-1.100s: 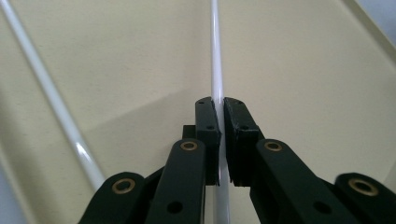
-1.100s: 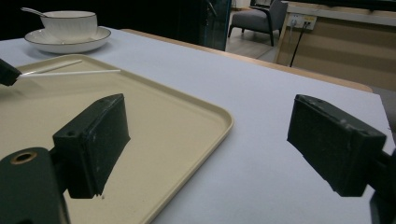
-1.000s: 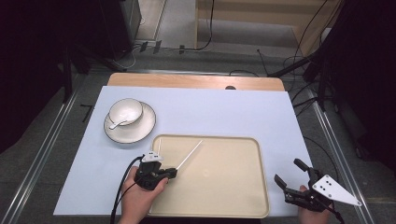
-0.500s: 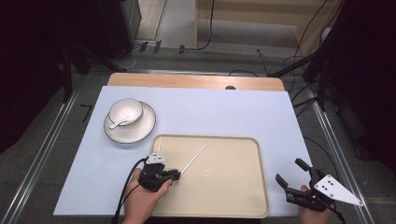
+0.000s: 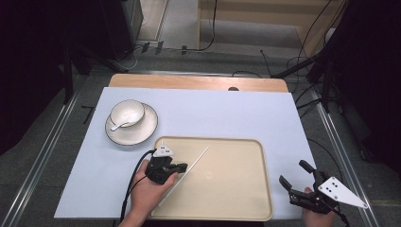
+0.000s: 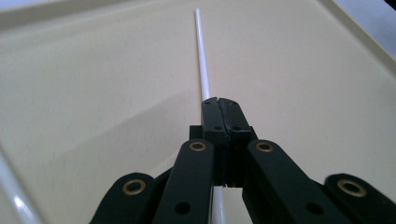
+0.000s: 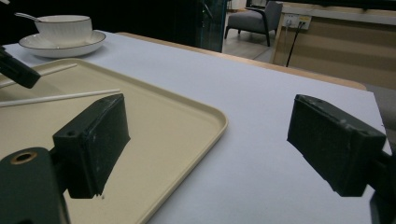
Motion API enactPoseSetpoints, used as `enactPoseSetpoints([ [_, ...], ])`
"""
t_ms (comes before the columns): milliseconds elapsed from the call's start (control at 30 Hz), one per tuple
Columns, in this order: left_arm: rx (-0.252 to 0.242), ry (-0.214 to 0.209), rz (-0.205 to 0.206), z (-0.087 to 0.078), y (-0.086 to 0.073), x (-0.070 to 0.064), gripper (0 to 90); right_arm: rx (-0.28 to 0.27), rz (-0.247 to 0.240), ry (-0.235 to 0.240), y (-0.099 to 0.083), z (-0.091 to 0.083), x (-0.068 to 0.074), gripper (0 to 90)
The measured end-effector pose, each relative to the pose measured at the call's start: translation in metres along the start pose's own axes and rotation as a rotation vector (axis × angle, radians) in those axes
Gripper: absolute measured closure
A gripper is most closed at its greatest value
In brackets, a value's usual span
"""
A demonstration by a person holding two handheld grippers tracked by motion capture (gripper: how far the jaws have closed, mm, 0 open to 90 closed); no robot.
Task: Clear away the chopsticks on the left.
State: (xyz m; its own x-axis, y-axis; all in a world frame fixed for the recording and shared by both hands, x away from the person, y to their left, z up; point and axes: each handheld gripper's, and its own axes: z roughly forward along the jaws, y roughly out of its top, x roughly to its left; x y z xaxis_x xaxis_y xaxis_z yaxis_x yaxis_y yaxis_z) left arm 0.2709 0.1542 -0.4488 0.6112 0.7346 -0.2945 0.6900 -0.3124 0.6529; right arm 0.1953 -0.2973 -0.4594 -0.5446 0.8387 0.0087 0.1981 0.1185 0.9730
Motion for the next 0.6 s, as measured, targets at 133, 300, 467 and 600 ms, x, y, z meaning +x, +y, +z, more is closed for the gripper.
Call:
enactPoseSetpoints([
  [133, 0.024, -0.017, -0.003, 0.018, 0.011, -0.002, 90.0, 0.002, -0.001, 0.002, 0.000, 0.001, 0.000, 13.0],
  [300, 0.039, -0.019, 0.002, 0.037, 0.023, -0.007, 90.0, 0.006, 0.000, 0.003, -0.001, 0.001, -0.001, 13.0],
  [467, 0.060, -0.001, 0.026, 0.054, 0.031, -0.011, 90.0, 0.006, 0.004, 0.003, -0.001, 0.001, -0.001, 13.0],
  [600, 0.063, -0.001, 0.022, 0.060, 0.035, -0.012, 90.0, 0.004, 0.004, 0.003, -0.001, 0.001, -0.001, 13.1],
])
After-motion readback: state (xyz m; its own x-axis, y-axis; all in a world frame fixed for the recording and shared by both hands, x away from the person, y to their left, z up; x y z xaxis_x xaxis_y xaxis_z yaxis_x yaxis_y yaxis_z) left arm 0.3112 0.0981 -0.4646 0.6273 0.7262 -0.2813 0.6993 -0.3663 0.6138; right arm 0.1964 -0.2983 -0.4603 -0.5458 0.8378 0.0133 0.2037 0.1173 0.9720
